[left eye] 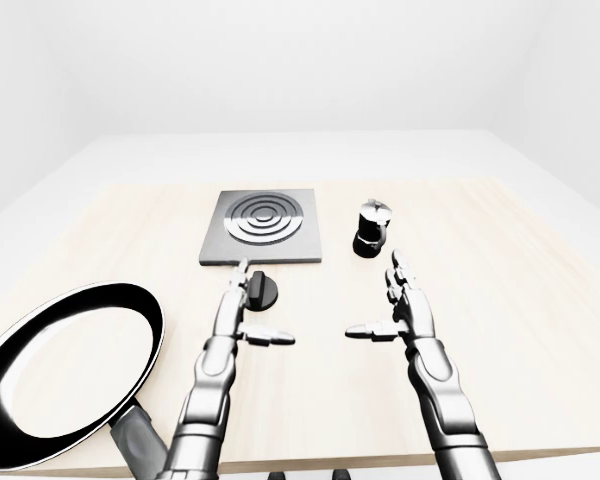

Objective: Turn on the stove.

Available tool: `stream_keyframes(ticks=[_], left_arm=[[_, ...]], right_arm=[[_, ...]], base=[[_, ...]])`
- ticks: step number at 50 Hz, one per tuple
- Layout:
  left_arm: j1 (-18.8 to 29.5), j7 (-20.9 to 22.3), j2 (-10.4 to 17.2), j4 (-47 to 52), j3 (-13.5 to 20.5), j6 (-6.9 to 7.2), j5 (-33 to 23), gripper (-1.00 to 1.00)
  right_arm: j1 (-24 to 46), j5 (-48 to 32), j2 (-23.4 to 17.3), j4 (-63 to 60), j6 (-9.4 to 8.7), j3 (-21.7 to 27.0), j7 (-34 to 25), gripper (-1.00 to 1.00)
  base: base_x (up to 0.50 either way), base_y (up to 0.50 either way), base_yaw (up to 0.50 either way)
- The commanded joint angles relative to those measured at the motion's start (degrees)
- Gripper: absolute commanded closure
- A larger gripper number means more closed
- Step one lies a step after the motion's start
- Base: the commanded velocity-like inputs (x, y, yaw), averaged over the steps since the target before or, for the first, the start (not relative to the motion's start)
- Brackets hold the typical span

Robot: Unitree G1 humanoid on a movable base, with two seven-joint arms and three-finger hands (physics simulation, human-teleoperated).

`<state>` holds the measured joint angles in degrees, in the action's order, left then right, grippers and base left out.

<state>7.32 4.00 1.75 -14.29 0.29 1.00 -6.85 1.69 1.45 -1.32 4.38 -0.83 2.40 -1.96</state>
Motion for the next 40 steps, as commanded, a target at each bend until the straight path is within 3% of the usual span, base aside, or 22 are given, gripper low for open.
stream_keyframes(ticks=[1, 2, 7, 14, 23, 26, 29, 38, 40], left_arm=[[-0.3, 0.5, -0.1, 0.3, -0.1, 0.24, -0.4, -1.00], [-0.4, 0.5, 0.0, 0.7, -0.1, 0.72, -0.6, -1.00], [-0.3, 0.5, 0.0, 0.3, 0.0, 0.45, -0.6, -1.00], [-2.1, 1.9, 0.0, 3.2, -0.8, 1.98, -1.7, -1.00], [-4.1, 3.8, 0.1, 5.5, -1.7, 1.27, -3.9, -1.00], [-5.1, 4.9, 0.1, 7.4, -2.1, 2.00, -4.5, -1.00], [-5.4, 5.5, 0.1, 7.3, -2.2, 1.32, -5.0, -1.00], [-6.7, 7.2, 0.0, 9.3, -2.7, 1.04, -5.8, -1.00], [-7.3, 7.9, 0.0, 10.1, -3.2, 0.22, -6.1, -1.00]], right_arm=[[-0.2, -0.2, 0.0, -0.2, 0.09, -0.1, -0.2, -1.00], [-0.1, -0.2, 0.0, 0.1, 0.34, -0.1, -0.2, -1.00], [0.0, -0.3, 0.0, 0.6, 0.73, -0.1, -0.2, -1.00], [-0.2, -0.3, 0.1, 0.2, 0.51, -0.1, -0.2, -1.00], [-0.4, -0.4, 0.1, -0.1, 0.29, -0.2, -0.2, -1.00], [-0.4, -0.4, 0.1, 0.0, 0.33, -0.2, -0.2, -1.00], [-0.2, -0.3, 0.1, 0.5, 0.54, -0.1, -0.2, -1.00], [0.1, -0.1, 0.0, 1.1, 0.64, 0.1, -0.1, -1.00], [0.1, -0.1, 0.0, 1.0, 0.59, 0.1, -0.1, -1.00]], base=[[0.00, 0.00, 0.00], [0.00, 0.00, 0.00], [0.00, 0.00, 0.00], [0.00, 0.00, 0.00], [0.00, 0.00, 0.00], [0.00, 0.00, 0.00], [0.00, 0.00, 0.00], [0.00, 0.00, 0.00], [0.00, 0.00, 0.00]])
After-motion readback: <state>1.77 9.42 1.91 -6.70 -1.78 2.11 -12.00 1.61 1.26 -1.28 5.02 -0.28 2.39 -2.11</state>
